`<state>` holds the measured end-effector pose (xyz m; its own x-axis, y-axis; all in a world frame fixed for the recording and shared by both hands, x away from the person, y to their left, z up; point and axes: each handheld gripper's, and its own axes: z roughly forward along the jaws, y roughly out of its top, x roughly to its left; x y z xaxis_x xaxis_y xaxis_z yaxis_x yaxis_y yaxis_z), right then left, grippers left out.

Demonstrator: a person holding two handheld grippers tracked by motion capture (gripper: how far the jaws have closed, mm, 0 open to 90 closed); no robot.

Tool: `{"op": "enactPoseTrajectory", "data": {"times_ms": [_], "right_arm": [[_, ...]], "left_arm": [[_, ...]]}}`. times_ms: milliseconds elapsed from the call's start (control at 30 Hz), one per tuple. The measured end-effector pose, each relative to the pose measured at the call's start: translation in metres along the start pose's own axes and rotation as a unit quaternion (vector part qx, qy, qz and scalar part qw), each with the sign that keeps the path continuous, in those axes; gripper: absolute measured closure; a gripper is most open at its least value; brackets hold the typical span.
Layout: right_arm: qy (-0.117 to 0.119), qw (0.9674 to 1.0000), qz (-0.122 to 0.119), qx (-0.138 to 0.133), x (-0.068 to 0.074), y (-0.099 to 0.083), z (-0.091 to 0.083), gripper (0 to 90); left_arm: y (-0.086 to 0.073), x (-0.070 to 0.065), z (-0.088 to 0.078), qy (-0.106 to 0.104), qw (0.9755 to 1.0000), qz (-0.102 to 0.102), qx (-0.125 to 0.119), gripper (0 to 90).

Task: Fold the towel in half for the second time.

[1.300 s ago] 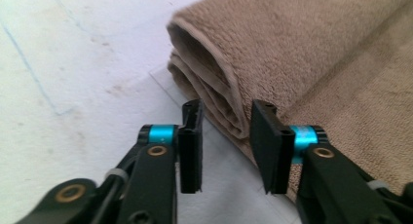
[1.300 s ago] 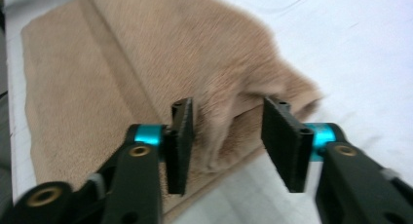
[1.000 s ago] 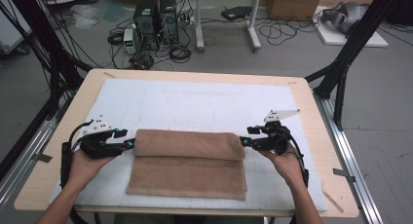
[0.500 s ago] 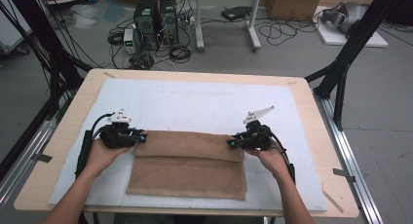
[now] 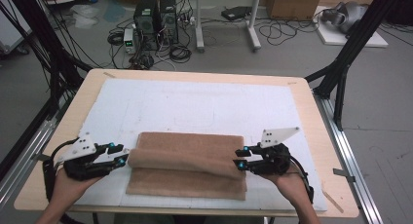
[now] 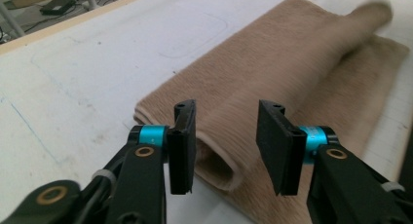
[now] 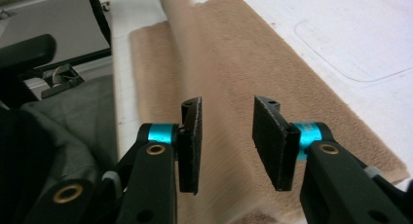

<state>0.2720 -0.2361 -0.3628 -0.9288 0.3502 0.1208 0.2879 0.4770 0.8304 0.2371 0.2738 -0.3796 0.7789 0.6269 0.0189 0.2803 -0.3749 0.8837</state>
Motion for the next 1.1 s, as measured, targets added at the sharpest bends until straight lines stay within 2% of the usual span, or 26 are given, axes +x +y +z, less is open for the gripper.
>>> {"op": "enactPoseTrajectory", "data": {"times_ms": [100,267,367,433,500,567,667,733,833,967,1033,1100], "right_arm": [[-0.01,0.9998,-0.004,0.018,0.001,-0.006,0.007,58.3],[-0.004,0.9987,0.001,0.052,-0.002,-0.023,0.032,56.8],[-0.001,0.9979,0.007,0.064,-0.004,-0.034,0.041,56.8],[0.0,0.9972,0.015,0.074,-0.005,-0.042,0.044,56.8],[-0.006,0.9965,0.016,0.081,-0.004,-0.049,0.048,57.8],[-0.014,0.9971,0.018,0.073,-0.003,-0.056,0.052,63.1],[-0.021,0.9979,0.028,0.054,-0.002,-0.061,0.053,76.4],[-0.015,0.9978,0.035,0.053,-0.004,-0.06,0.052,81.6],[-0.015,0.9977,0.021,0.063,-0.004,-0.052,0.051,83.7],[-0.01,0.999,0.017,0.041,-0.002,-0.041,0.036,84.0],[-0.01,0.9995,0.008,0.03,0.002,-0.031,0.026,84.0],[-0.008,0.9995,-0.005,0.03,0.007,-0.022,0.019,83.9]], "left_arm": [[-0.004,-0.004,0.006,-0.004,0.9999,0.001,0.01,56.9],[-0.018,-0.007,0.03,-0.012,0.9991,-0.004,0.04,58.7],[-0.026,-0.009,0.045,-0.021,0.9976,-0.002,0.065,59.3],[-0.032,-0.01,0.052,-0.027,0.996,0.006,0.085,59.0],[-0.038,-0.011,0.056,-0.031,0.996,0.01,0.083,57.4],[-0.041,-0.012,0.056,-0.029,0.9968,0.007,0.074,59.7],[-0.041,-0.018,0.057,-0.019,0.9967,0.027,0.074,75.9],[-0.038,-0.019,0.058,-0.017,0.9963,0.028,0.079,83.3],[-0.036,-0.016,0.055,-0.023,0.9964,0.019,0.079,86.2],[-0.025,-0.014,0.041,-0.026,0.9979,0.013,0.058,86.5],[-0.015,-0.016,0.03,-0.024,0.9986,0.017,0.044,86.6],[-0.008,-0.018,0.023,-0.028,0.9984,0.023,0.044,86.6]]}}
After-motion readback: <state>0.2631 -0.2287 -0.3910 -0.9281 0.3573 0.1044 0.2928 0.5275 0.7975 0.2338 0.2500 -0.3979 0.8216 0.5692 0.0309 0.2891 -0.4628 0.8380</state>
